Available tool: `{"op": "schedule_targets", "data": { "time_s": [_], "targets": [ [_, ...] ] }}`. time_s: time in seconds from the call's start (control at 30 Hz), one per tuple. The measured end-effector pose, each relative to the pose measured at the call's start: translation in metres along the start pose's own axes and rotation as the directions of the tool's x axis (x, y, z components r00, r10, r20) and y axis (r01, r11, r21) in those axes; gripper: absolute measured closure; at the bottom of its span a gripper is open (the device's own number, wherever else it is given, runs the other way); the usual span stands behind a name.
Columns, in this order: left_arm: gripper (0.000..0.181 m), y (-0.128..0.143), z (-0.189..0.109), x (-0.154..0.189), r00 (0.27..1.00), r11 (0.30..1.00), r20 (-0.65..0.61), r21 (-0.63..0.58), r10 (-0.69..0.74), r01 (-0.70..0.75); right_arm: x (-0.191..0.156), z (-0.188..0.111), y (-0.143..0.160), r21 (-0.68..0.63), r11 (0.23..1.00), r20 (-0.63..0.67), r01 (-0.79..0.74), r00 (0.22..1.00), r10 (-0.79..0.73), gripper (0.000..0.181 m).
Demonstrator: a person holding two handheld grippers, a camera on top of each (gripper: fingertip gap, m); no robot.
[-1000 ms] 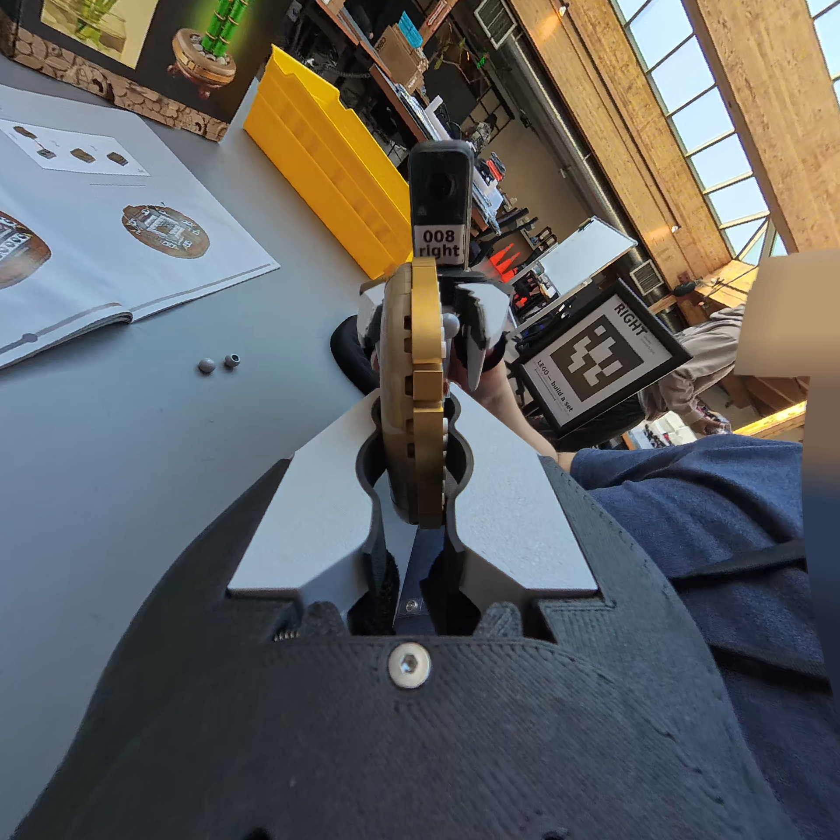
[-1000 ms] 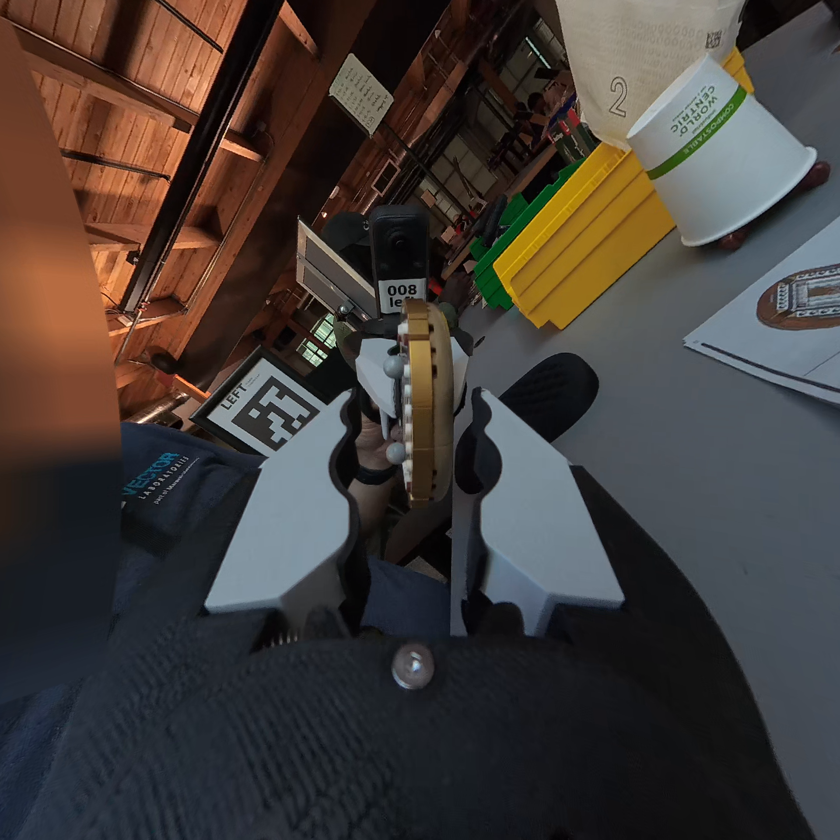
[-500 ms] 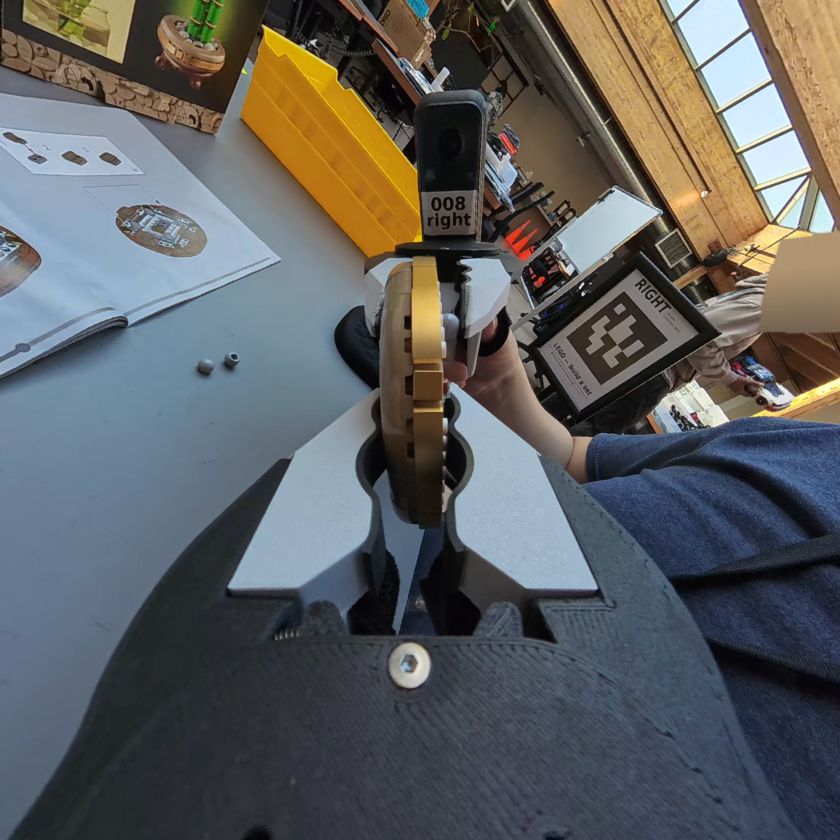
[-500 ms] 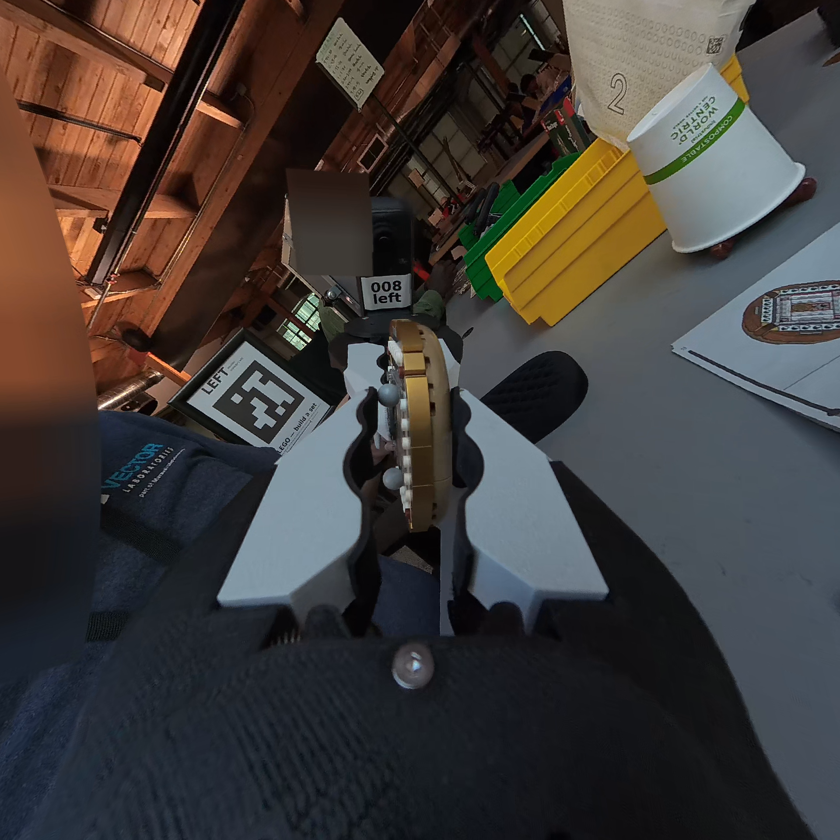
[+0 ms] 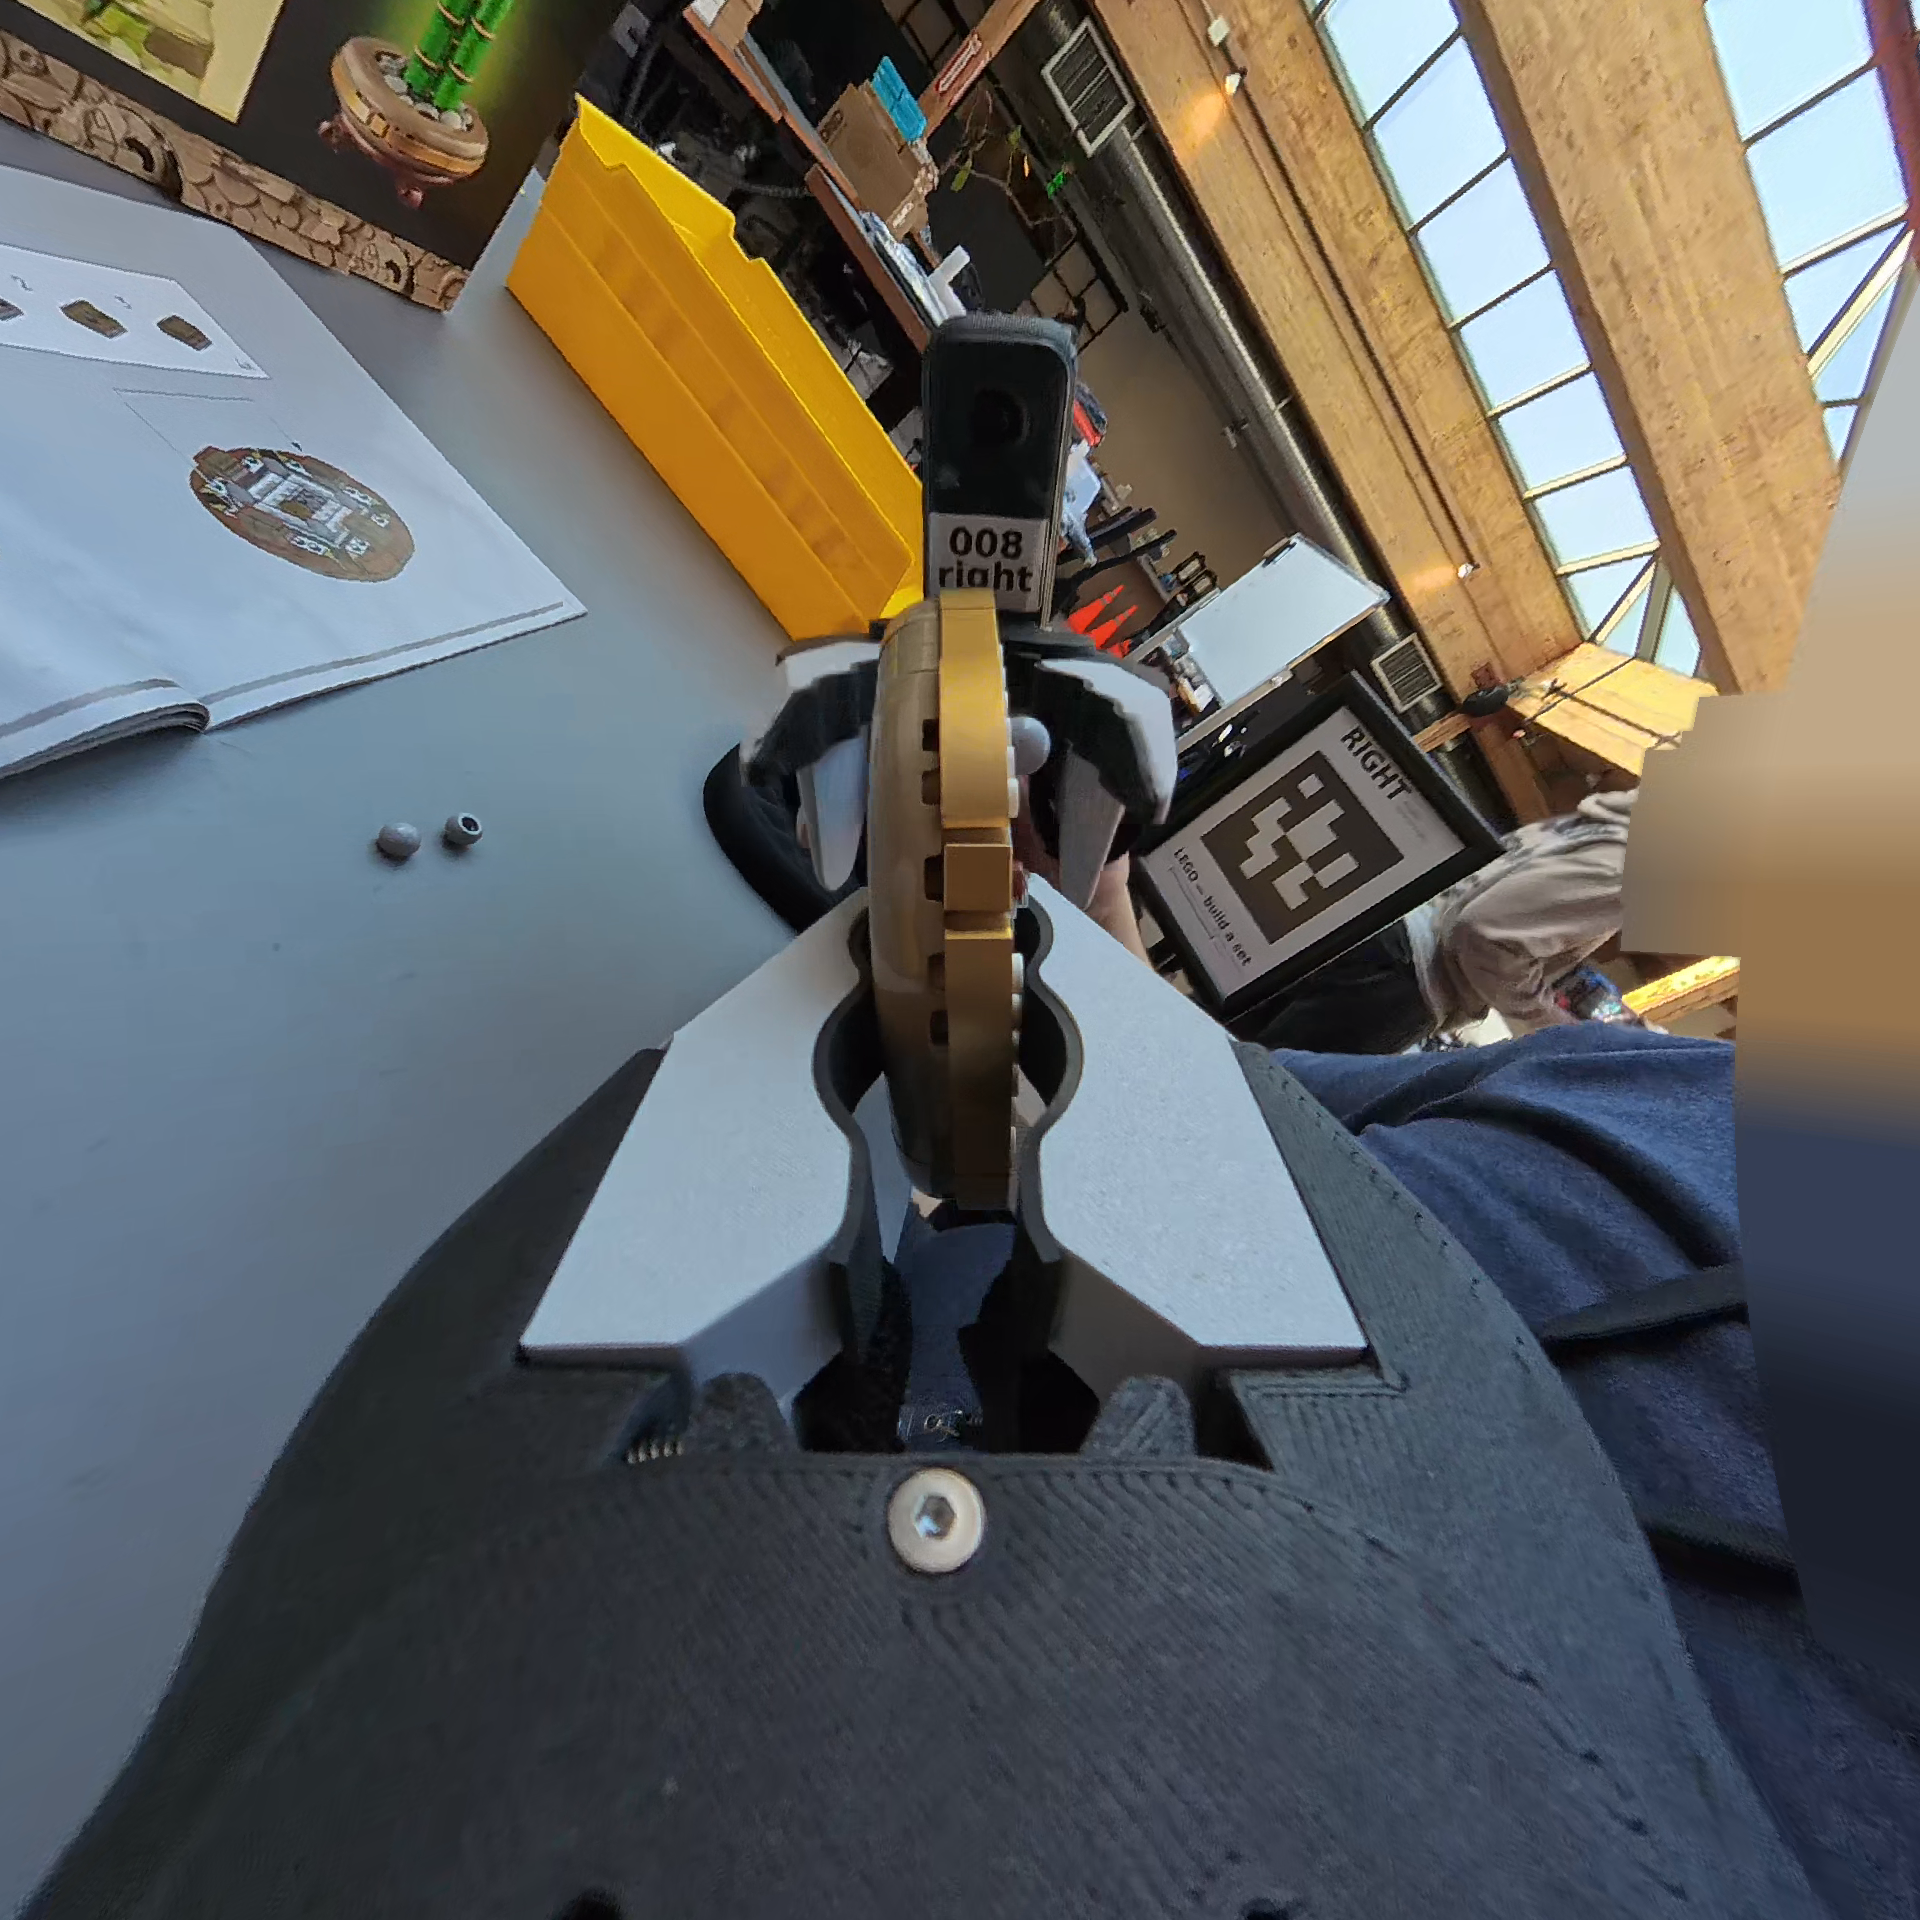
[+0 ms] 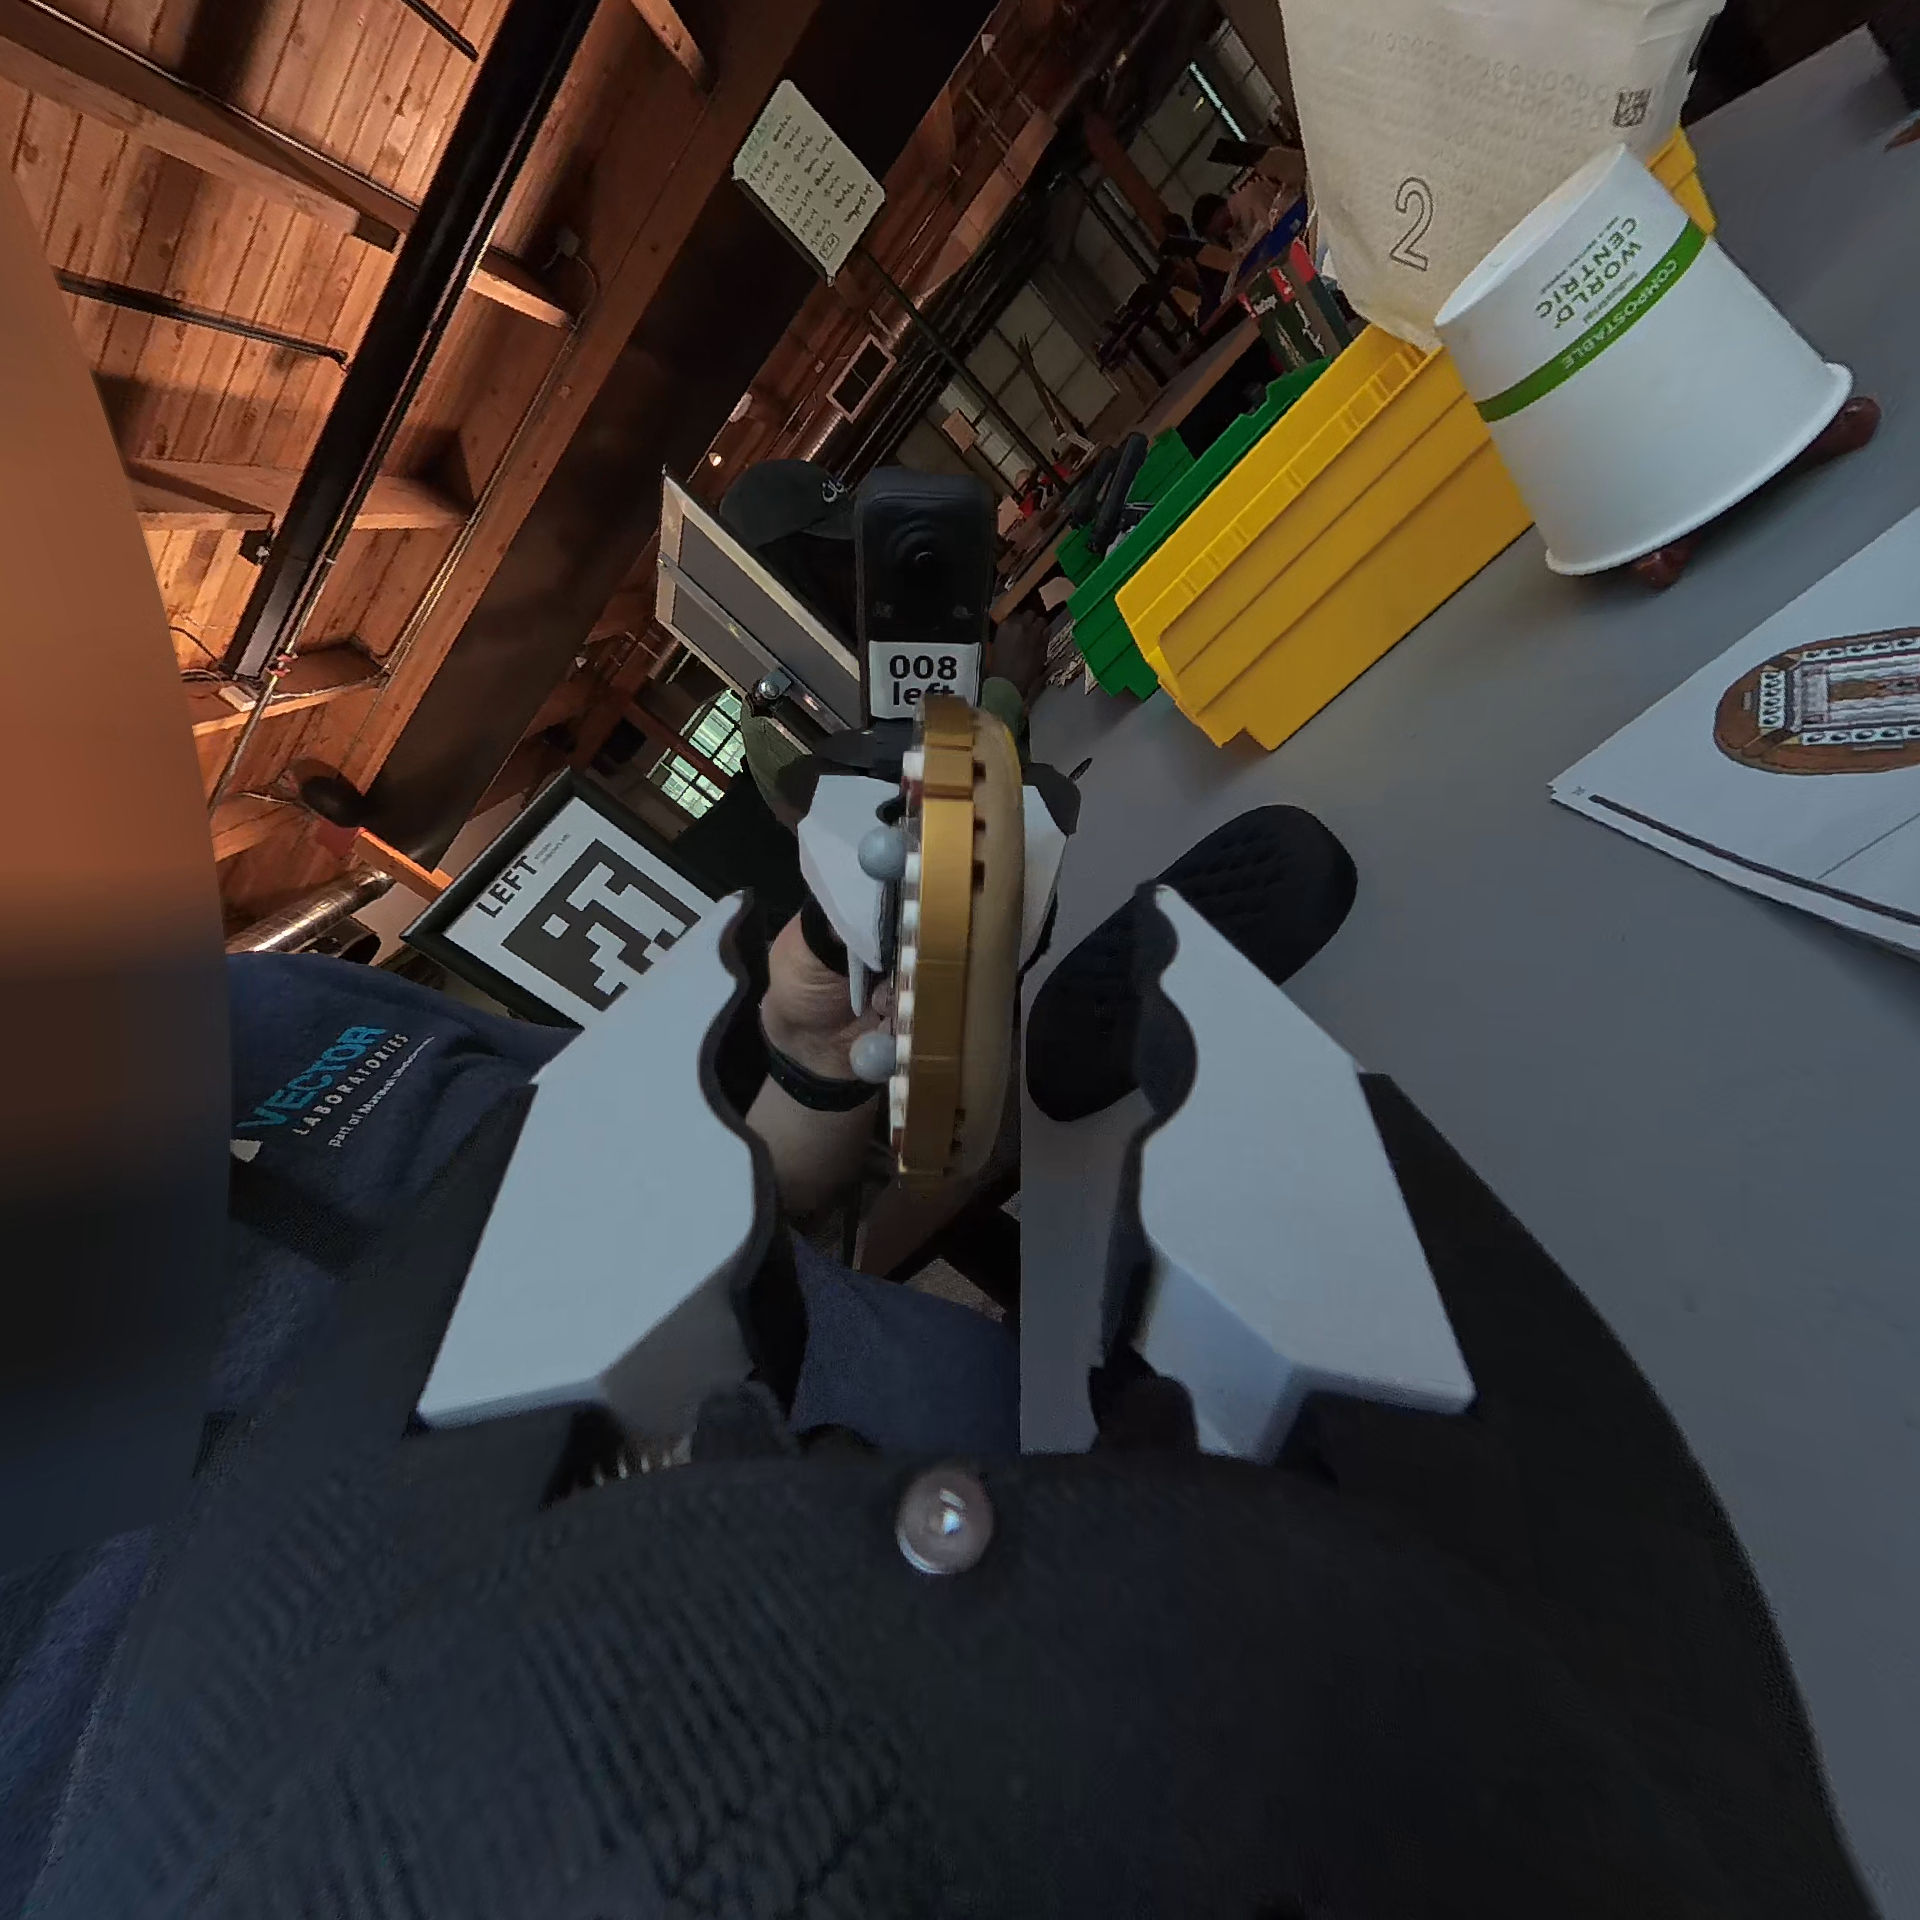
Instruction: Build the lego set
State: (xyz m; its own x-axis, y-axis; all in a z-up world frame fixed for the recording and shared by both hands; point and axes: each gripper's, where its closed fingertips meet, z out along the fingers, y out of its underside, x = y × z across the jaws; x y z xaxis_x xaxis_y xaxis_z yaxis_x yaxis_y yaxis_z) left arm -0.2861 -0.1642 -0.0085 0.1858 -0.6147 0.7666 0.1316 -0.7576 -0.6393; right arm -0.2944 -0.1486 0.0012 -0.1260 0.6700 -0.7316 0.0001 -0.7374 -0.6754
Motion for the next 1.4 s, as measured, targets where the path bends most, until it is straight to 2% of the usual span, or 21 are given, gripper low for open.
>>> {"op": "schedule_targets", "data": {
  "time_s": [0.03,0.17,0.37,0.73,0.83,0.87,0.9,0.93,1.03,1.1,1.23,1.33,1.4],
  "targets": [
    [0.162,-0.003,-0.002,0.0,1.0,1.0,-0.007,0.021,-0.018,0.018,0.0,-0.001,0.004,-0.014,1.0,0.0,-0.01,1.0,0.01,0.11],
    [0.162,-0.005,-0.006,-0.007,0.999,0.999,0.038,0.038,-0.004,0.002,0.001,-0.005,0.018,0.003,0.998,0.039,-0.07,0.997,0.069,0.137],
    [0.162,-0.006,-0.003,-0.007,0.999,0.999,0.043,0.039,-0.001,-0.001,0.002,-0.003,0.023,0.011,0.996,0.043,-0.085,0.995,0.085,0.152],
    [0.162,-0.007,-0.003,-0.003,0.999,0.999,0.031,0.033,-0.007,0.006,-0.002,-0.003,0.026,-0.038,0.995,0.046,-0.088,0.995,0.09,0.153],
    [0.162,-0.011,-0.004,-0.005,0.999,0.998,0.026,0.063,-0.02,0.018,0.0,-0.002,0.018,0.023,0.996,0.053,-0.086,0.995,0.085,0.153],
    [0.162,-0.013,-0.004,-0.004,1.0,0.997,0.016,0.076,-0.027,0.026,-0.001,-0.002,0.013,0.064,0.996,0.066,-0.066,0.996,0.062,0.146],
    [0.162,-0.016,-0.005,-0.005,0.999,0.995,0.015,0.098,-0.036,0.034,0.001,-0.002,0.007,0.116,0.991,0.059,-0.074,0.996,0.067,0.111],
    [0.162,-0.02,-0.006,-0.007,0.999,0.991,0.02,0.127,-0.042,0.039,0.004,-0.003,0.004,0.149,0.985,0.047,-0.087,0.996,0.081,0.096],
    [0.162,-0.026,-0.01,-0.015,0.997,0.977,0.028,0.202,-0.071,0.064,0.016,-0.009,-0.001,0.272,0.955,0.023,-0.115,0.993,0.113,0.108],
    [0.162,-0.027,-0.01,-0.021,0.995,0.969,0.028,0.233,-0.091,0.082,0.017,-0.007,-0.001,0.331,0.93,0.066,-0.161,0.987,0.147,0.118],
    [0.162,-0.022,-0.006,-0.032,0.991,0.964,0.04,0.24,-0.125,0.112,0.023,0.004,0.006,0.342,0.913,0.106,-0.222,0.975,0.198,0.133],
    [0.162,-0.02,-0.005,-0.037,0.988,0.956,0.045,0.263,-0.148,0.131,0.03,0.006,0.006,0.36,0.901,0.099,-0.241,0.97,0.22,0.153],
    [0.162,-0.021,-0.007,-0.043,0.984,0.943,0.046,0.297,-0.172,0.151,0.035,0.008,0.006,0.387,0.889,0.086,-0.244,0.97,0.229,0.152]
  ]
}}
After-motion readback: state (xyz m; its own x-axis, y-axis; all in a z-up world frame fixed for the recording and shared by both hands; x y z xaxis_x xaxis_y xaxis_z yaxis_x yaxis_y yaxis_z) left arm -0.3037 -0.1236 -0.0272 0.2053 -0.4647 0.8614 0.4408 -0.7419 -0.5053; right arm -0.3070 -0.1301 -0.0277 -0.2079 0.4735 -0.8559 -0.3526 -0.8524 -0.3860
